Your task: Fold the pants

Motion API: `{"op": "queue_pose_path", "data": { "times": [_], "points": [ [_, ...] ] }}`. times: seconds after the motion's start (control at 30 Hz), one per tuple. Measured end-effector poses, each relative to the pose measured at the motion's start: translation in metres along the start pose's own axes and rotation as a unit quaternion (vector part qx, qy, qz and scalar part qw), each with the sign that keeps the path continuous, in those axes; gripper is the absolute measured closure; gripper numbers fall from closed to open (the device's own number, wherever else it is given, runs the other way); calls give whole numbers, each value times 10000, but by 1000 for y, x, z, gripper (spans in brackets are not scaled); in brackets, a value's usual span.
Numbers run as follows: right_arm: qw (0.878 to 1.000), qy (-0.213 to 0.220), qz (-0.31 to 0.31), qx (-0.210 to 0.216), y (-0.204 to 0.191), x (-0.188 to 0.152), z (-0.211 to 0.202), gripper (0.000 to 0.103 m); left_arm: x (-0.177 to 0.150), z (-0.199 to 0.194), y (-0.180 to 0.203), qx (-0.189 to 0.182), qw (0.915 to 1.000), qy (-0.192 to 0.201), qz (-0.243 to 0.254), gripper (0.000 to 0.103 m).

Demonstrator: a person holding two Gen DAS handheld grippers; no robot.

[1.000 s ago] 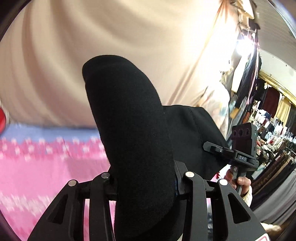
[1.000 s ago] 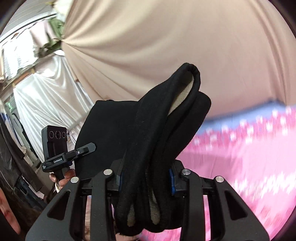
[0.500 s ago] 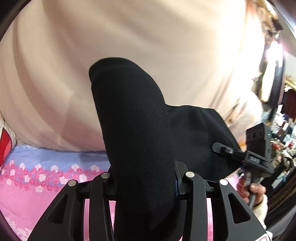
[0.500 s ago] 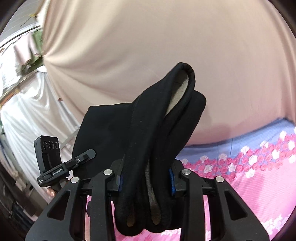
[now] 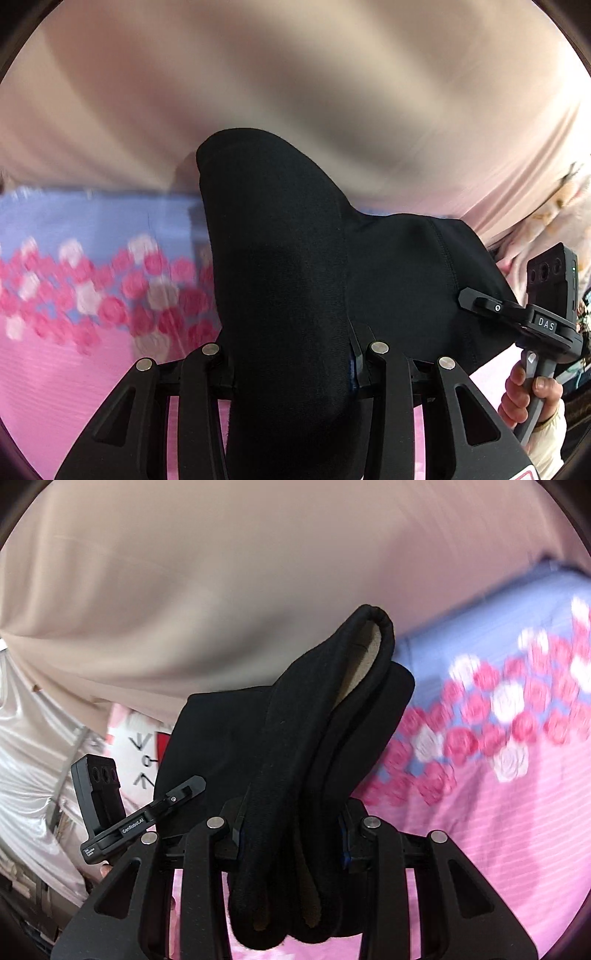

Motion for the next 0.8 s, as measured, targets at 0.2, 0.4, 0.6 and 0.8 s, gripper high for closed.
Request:
{"op": "queue_pose_path", "data": {
  "times": [0.2, 0.4, 0.6, 0.8],
  "points": [
    [9997, -100, 221, -51, 29, -10, 9, 70, -22, 26, -15, 129, 9998, -143, 47, 65],
    [9993, -108, 341, -57, 41, -15, 10, 67, -31, 32, -17, 224, 9995, -185, 158, 61],
    [9986, -36, 478, -236, 47, -17, 4, 41, -36, 31, -32, 706, 9973, -178, 40, 25],
    [9922, 793, 867, -406, 60, -19, -90, 23, -51, -32, -48, 1621, 9864, 124, 254, 17]
  ]
}}
Point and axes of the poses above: each gripper's, at about its wrist camera, not at the fingertips, and z roughly the way its jaws point, y to its right, x to its top, the point moved 3 cm from there along z, roughly the way its jaws point, and after that the axes turned 9 degrees about y, right-handed, at the moved point
